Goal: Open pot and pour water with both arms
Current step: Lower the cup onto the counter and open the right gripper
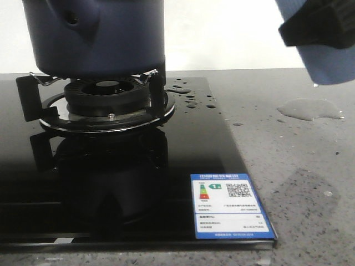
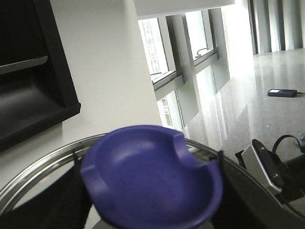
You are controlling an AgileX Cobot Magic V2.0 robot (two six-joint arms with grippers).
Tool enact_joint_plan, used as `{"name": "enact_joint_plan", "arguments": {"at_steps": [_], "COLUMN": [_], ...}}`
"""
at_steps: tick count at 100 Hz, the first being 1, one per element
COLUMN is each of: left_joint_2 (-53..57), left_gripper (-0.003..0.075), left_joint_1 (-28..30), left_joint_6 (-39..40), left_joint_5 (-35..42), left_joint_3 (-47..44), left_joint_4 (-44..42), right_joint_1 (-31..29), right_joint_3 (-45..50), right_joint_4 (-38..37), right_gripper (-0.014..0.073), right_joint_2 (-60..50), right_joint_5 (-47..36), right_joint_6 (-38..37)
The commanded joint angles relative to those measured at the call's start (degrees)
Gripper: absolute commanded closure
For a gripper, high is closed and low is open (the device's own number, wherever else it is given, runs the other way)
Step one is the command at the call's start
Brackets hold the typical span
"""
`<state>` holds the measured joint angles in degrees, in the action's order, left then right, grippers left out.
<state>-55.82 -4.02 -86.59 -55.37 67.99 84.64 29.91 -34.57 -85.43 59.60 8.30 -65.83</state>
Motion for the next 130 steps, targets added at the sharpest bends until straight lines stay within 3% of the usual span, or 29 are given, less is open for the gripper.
{"name": "enact_joint_plan", "arguments": {"at_steps": [1,15,34,94,104,123,130], "left_joint_2": [0.75,0.75,0.86,0.86,0.86,0.86,0.86], "left_gripper": [0.0425,0.0425,0.0425,0.0425,0.0425,0.0425,0.0425], "left_joint_1": [-0.55,-0.55,-0.55,-0.55,-0.55,-0.55,-0.55], "left_joint_6": [0.61,0.61,0.61,0.61,0.61,0.61,0.61], "left_joint_5": [2.01,1.40,-0.26,-0.51,-0.51,-0.51,-0.51], "left_joint_3": [1.54,1.54,1.54,1.54,1.54,1.54,1.54], "left_joint_4": [5.79,5.93,6.02,6.02,6.02,6.02,6.02], "right_joint_1": [-1.28,-3.28,-4.34,-4.34,-4.34,-4.34,-4.34], "right_joint_3": [-1.73,-1.73,-3.59,-3.98,-4.10,-4.10,-4.10], "right_joint_4": [-2.07,-2.07,-1.97,-2.65,-2.65,-2.65,-2.65], "right_gripper": [0.0327,0.0327,0.0328,0.0319,0.0240,-0.0062,-0.0071], "right_joint_2": [0.25,0.39,0.53,9.08,9.08,9.08,9.08], "right_joint_5": [-1.17,-5.24,-6.84,-1.05,-0.55,1.82,2.83], "right_joint_6": [-4.61,-12.70,-17.37,-17.37,-17.37,-17.37,-17.37]}}
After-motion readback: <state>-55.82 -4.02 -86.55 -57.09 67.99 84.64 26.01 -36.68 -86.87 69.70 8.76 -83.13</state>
